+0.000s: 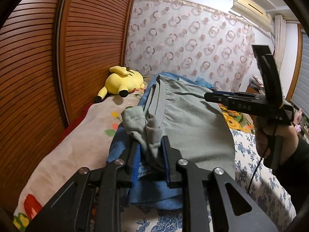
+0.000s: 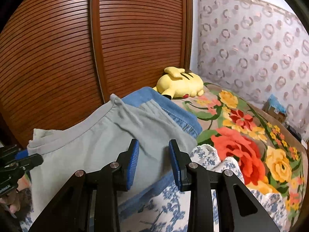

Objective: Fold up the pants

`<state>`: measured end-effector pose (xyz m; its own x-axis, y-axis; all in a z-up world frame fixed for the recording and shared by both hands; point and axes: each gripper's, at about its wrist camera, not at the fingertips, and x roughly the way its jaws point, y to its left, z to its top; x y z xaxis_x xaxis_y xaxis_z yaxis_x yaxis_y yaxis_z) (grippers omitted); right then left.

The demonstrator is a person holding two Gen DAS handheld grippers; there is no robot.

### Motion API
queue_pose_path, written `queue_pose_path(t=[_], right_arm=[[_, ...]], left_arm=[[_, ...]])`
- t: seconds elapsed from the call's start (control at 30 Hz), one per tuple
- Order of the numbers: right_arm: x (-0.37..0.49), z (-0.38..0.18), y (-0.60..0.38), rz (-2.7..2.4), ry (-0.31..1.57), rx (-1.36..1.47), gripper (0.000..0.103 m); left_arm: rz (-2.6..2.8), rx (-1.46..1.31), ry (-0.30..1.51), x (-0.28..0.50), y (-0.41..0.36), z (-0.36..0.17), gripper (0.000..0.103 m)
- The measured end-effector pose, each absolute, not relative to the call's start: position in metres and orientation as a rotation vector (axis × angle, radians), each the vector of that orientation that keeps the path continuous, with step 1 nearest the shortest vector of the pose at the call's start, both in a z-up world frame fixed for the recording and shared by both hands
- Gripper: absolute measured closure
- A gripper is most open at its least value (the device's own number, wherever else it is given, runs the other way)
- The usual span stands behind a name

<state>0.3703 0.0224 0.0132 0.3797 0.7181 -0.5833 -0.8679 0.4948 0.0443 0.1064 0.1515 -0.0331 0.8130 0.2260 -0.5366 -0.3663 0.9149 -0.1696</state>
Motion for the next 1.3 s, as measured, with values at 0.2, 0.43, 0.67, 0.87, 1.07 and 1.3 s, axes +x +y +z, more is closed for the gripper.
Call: queue_pose_path(t=[0.2,0.43,0.67,0.87,1.07,1.3], right_arm=[[0.336,0.011,0.013,1.048,0.590,-0.262,0.064],[0.309,0.009,0.001,1.059,0.589,-0.264,0.056],[0.291,0.013,-0.021,1.029,0.587,-0.234,0.044],[0.265,0.016,-0.040,0.988,0.583,-0.207,0.037],[0.234,0.020,-0.067,0.925,0.577,-0.171,0.033],[0.187,0.025,-0.114,0.812,0.571,-0.111,0.026]], left_arm=[[0.303,-0.244,0.557,0.099,0.148,-0.032,0.054],[0.295,-0.220,0.582,0.087,0.142,-0.033,0.016],[0.286,-0.215,0.604,0.074,0.140,-0.037,0.016],[0.262,-0.213,0.608,0.062,0.131,-0.033,0.016],[0.233,-0.163,0.603,0.052,0.111,-0.025,0.016],[0.158,-0.141,0.587,0.046,0.088,-0.013,0.016]])
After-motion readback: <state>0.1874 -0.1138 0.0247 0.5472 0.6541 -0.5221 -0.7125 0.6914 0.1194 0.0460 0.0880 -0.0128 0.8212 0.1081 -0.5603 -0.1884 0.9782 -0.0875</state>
